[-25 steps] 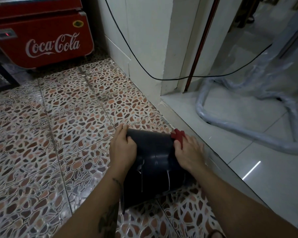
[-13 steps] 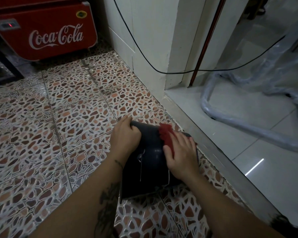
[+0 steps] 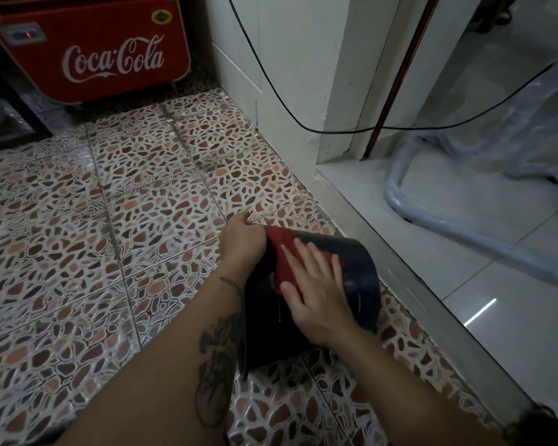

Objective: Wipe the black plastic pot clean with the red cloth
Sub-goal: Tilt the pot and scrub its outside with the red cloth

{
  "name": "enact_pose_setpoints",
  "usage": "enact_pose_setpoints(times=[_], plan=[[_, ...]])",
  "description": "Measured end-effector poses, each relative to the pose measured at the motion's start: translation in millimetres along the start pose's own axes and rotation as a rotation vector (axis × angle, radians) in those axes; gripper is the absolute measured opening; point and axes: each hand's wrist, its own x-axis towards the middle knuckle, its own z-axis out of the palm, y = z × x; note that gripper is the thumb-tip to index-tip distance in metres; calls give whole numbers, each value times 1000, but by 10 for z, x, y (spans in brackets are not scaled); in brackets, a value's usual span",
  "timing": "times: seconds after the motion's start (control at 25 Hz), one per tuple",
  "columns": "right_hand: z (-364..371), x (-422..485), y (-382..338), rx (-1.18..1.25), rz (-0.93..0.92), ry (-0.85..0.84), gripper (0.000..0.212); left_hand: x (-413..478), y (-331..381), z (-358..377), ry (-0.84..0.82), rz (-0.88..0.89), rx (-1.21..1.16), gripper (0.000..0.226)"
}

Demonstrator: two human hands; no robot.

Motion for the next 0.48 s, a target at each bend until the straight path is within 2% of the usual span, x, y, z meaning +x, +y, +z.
enact_pose_setpoints(times=[0.12, 0.2, 0.36, 0.48], plan=[[-78, -74, 271, -55, 126, 7, 68, -78, -27, -27, 49, 78, -38, 56], [-117, -34, 399, -74, 257, -27, 71, -246, -123, -63, 86, 206, -36, 48], [-354, 286, 474, -66, 510, -151, 64, -736, -529, -141, 66, 464, 150, 54], [-360, 411, 228, -52, 432, -196, 63, -762, -568, -213, 39, 480, 177, 55]])
